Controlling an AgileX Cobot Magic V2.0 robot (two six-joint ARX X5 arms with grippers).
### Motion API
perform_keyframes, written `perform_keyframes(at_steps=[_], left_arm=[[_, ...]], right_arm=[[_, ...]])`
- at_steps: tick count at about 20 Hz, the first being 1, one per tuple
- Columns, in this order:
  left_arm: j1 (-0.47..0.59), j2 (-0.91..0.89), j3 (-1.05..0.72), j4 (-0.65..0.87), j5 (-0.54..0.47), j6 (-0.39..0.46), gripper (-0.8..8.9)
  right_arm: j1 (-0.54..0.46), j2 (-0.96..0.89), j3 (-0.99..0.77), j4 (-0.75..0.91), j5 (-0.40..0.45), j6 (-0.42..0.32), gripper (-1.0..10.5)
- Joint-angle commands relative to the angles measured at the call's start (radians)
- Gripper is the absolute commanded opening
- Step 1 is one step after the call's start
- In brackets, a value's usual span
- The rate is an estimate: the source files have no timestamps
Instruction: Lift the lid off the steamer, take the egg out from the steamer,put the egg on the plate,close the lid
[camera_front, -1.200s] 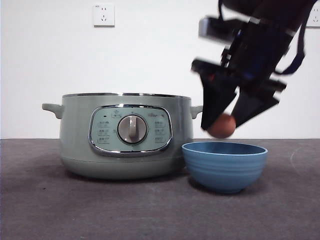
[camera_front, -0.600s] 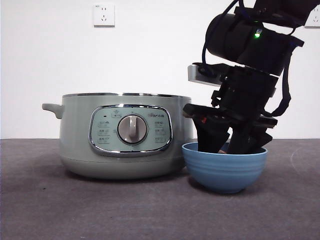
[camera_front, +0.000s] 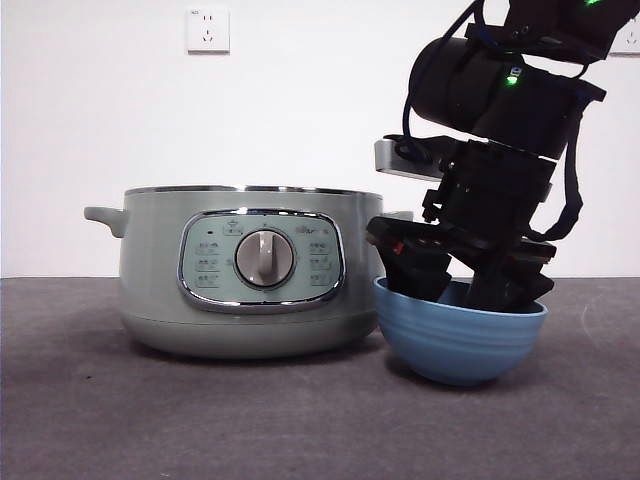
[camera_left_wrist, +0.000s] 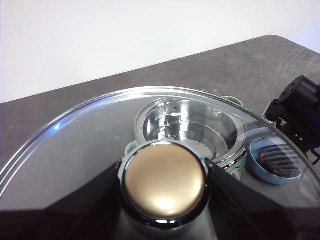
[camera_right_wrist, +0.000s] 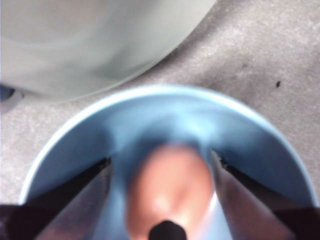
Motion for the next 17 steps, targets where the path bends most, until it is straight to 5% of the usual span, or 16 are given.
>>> perform_keyframes(at_steps=[1, 7, 17], left_arm=[[-0.001, -0.009, 0.004, 0.050, 0.023, -0.003, -0.08], [-0.001, 0.036, 0.004, 0.068, 0.054, -0.003, -0.08], [-0.002, 0.388, 0.004, 0.452, 0.198, 0.023, -0.08]], right_arm=[[0.002, -0.002, -0.006, -0.002, -0.002, 0.003, 3.5], [0.034, -0.248, -0.006, -0.045, 0.000, 0.004, 3.5], [0.034, -0.925, -0.006, -0.253, 0.002, 0.072, 3.5]])
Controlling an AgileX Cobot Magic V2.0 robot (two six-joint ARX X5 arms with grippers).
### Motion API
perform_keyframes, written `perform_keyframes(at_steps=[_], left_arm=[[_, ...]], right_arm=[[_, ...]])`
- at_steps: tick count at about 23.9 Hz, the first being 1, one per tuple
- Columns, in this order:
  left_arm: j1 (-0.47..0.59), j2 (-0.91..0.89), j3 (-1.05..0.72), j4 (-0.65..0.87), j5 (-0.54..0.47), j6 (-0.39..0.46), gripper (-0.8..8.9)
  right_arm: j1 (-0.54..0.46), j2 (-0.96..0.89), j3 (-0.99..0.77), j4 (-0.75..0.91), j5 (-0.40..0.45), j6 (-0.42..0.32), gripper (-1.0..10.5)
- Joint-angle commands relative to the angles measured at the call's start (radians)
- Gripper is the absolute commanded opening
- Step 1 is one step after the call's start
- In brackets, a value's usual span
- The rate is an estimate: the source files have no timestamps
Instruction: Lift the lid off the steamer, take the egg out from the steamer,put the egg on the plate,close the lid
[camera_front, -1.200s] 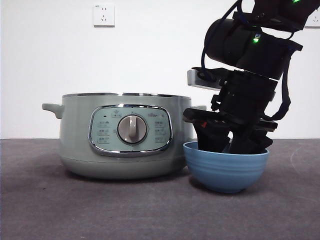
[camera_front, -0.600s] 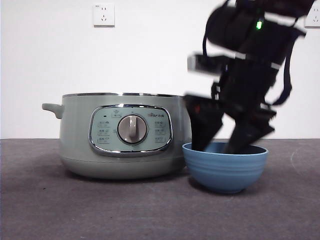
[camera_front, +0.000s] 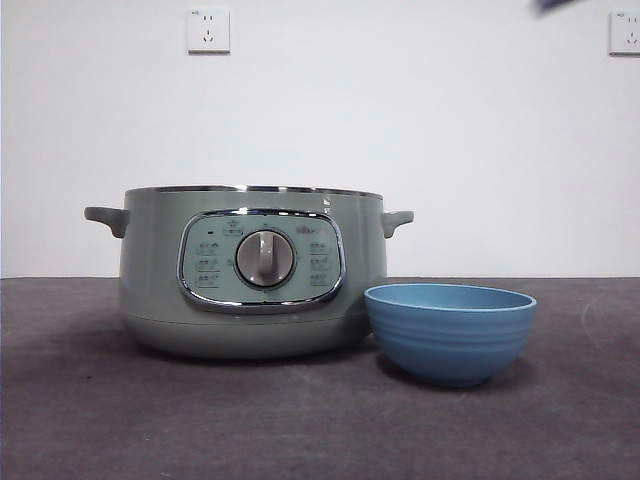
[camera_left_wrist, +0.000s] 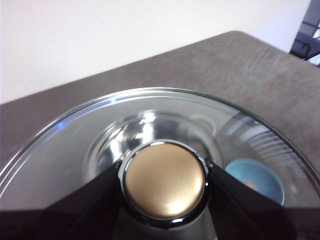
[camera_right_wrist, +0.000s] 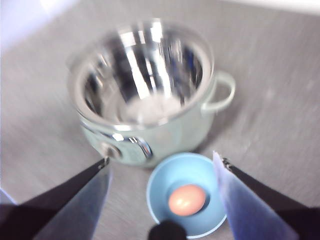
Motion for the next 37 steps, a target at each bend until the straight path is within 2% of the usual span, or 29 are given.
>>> perform_keyframes(at_steps=[1, 8, 14, 22, 25, 37], left_arm=[[-0.005, 0.083, 0.005, 0.153, 0.047, 0.010, -0.08], [-0.016, 0.385, 0.005, 0.380, 0.049, 0.012, -0.08], [-0.016, 0.496, 0.005, 0.473, 0.031, 0.013, -0.08], [-0.016, 0.595, 0.005, 0.538, 0.026, 0.013, -0.08], [-0.016, 0.621, 0.005, 0.539, 0.001, 0.013, -0.08], [-0.021, 0.683, 0.005, 0.545, 0.003, 0.034, -0.08]], right_arm=[[0.002, -0.100, -0.006, -0.030, 0.002, 0.033, 3.5], [0.002, -0.245, -0.006, -0.075, 0.000, 0.070, 3.5], [0.002, -0.245, -0.006, -0.087, -0.001, 0.077, 3.5], [0.002, -0.245, -0.006, -0.087, -0.001, 0.077, 3.5], [0.002, -0.245, -0.006, -0.087, -0.002, 0.077, 3.5], [0.002, -0.245, -0.006, -0.088, -0.002, 0.077, 3.5]])
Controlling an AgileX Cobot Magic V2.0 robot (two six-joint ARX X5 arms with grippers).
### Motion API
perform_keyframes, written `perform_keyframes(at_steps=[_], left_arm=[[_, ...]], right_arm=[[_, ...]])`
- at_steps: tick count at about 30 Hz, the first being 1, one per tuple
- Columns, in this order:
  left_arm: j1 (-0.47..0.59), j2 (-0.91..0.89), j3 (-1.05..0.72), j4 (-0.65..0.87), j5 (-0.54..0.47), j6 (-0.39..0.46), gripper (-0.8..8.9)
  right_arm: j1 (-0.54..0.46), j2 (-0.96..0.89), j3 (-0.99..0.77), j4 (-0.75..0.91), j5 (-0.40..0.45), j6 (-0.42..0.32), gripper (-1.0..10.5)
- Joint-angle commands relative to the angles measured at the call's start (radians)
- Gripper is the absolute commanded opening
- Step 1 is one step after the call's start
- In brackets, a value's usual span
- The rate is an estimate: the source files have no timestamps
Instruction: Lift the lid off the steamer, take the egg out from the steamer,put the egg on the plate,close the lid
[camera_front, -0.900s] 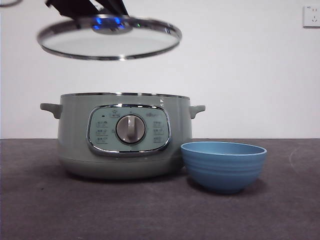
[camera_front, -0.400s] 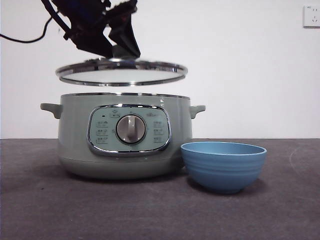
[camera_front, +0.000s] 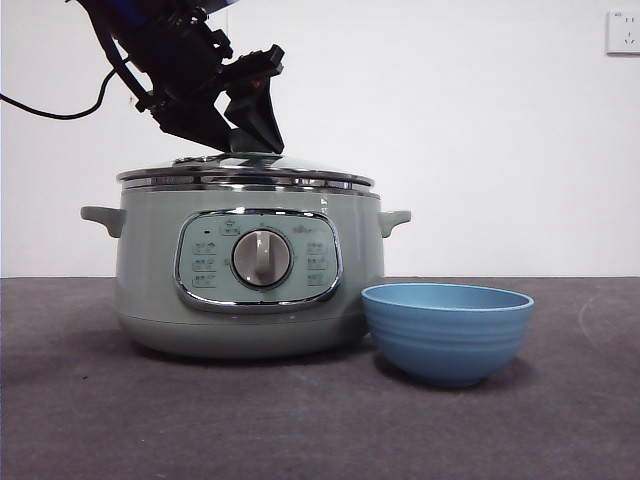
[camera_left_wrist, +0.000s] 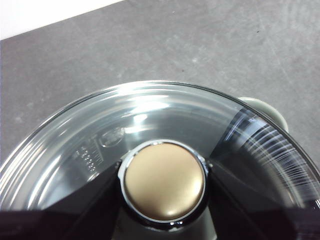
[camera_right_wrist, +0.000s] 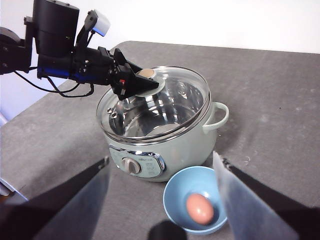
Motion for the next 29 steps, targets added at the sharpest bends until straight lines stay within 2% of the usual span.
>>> perform_keyframes(at_steps=[1, 16, 29], left_arm=[[-0.005, -0.003, 0.006, 0.042, 0.007, 0.011, -0.08], [-0.024, 0.018, 0.006, 0.033, 0.004, 0.011, -0.08], [-0.023, 0.032, 0.006, -0.013, -0.043, 0.013, -0.08]], right_arm=[[0.002, -0.002, -0.006, 0.002, -0.001, 0.010, 3.5], [0.002, -0.002, -0.006, 0.002, -0.001, 0.010, 3.5], [0.002, -0.002, -0.006, -0.010, -0.001, 0.010, 3.5]])
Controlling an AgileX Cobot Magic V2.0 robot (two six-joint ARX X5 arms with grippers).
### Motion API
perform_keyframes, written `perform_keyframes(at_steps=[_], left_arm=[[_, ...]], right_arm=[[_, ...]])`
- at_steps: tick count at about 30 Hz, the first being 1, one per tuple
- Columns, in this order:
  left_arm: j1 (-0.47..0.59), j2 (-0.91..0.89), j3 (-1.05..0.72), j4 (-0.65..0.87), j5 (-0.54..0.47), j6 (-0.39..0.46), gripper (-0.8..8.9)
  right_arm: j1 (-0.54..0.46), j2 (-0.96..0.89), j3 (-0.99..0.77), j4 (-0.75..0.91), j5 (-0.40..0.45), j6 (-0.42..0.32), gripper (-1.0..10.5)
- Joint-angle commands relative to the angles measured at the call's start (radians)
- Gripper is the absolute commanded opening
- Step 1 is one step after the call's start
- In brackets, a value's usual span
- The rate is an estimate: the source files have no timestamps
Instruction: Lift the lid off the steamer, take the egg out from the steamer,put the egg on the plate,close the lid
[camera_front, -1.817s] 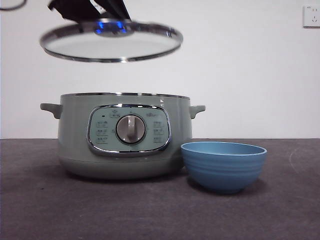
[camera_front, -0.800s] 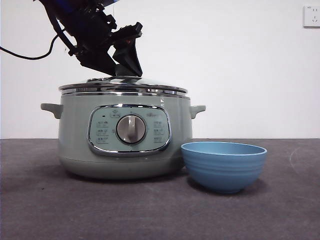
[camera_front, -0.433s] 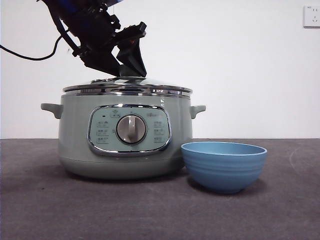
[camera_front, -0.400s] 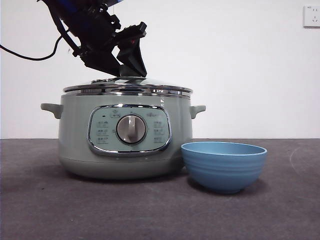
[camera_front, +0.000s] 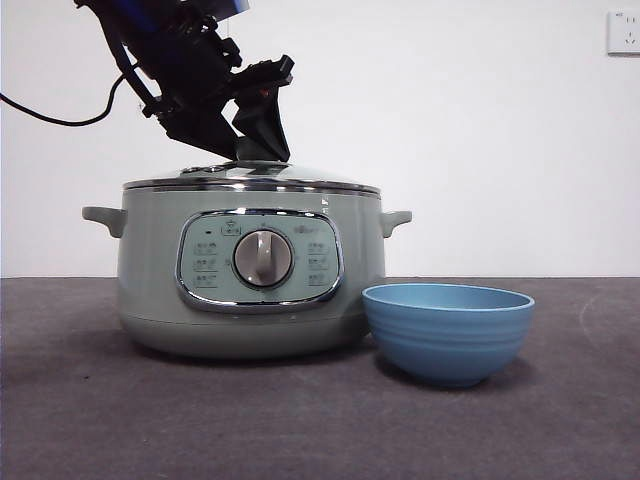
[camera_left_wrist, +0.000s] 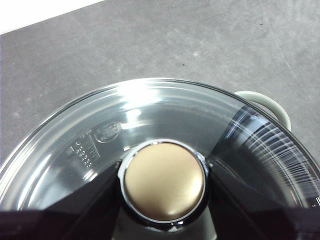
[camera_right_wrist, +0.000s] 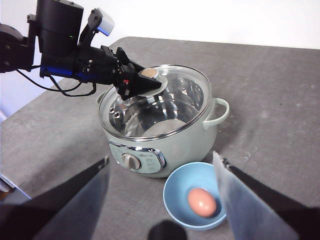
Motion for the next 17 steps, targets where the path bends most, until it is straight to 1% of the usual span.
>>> perform_keyframes(at_steps=[1, 5, 6, 7, 8, 9, 11, 12, 17], left_arm=[[-0.003, 0.011, 0.002, -0.006, -0.005, 0.013, -0.08], [-0.003, 0.011, 0.002, -0.019, 0.000, 0.011, 0.09], [-0.003, 0.011, 0.002, -0.024, 0.000, 0.011, 0.36], [-0.003, 0.011, 0.002, -0.026, -0.001, 0.011, 0.97], [-0.003, 0.011, 0.002, -0.027, -0.001, 0.011, 3.15], [-0.003, 0.011, 0.002, -0.027, -0.001, 0.011, 3.39], [-0.003, 0.011, 0.002, -0.027, -0.001, 0.011, 5.18], [-0.003, 0.010, 0.002, -0.027, -0.001, 0.011, 5.34], [-0.002, -0.010, 0.003, -0.032, -0.003, 0.011, 5.34]], right_arm=[[0.002, -0.002, -0.006, 0.005, -0.002, 0.010, 3.5], [0.002, -0.002, -0.006, 0.005, -0.002, 0.010, 3.5], [0.002, -0.002, -0.006, 0.005, -0.002, 0.010, 3.5], [0.002, -0.002, -0.006, 0.005, -0.002, 0.010, 3.5], [0.002, -0.002, -0.006, 0.005, -0.002, 0.010, 3.5], [0.002, -0.002, -0.006, 0.005, -0.002, 0.010, 3.5], [0.002, -0.002, -0.006, 0.003, -0.002, 0.010, 3.5], [0.002, -0.002, -0.006, 0.000, -0.002, 0.010, 3.5], [0.002, -0.002, -0.006, -0.020, -0.002, 0.010, 3.5]])
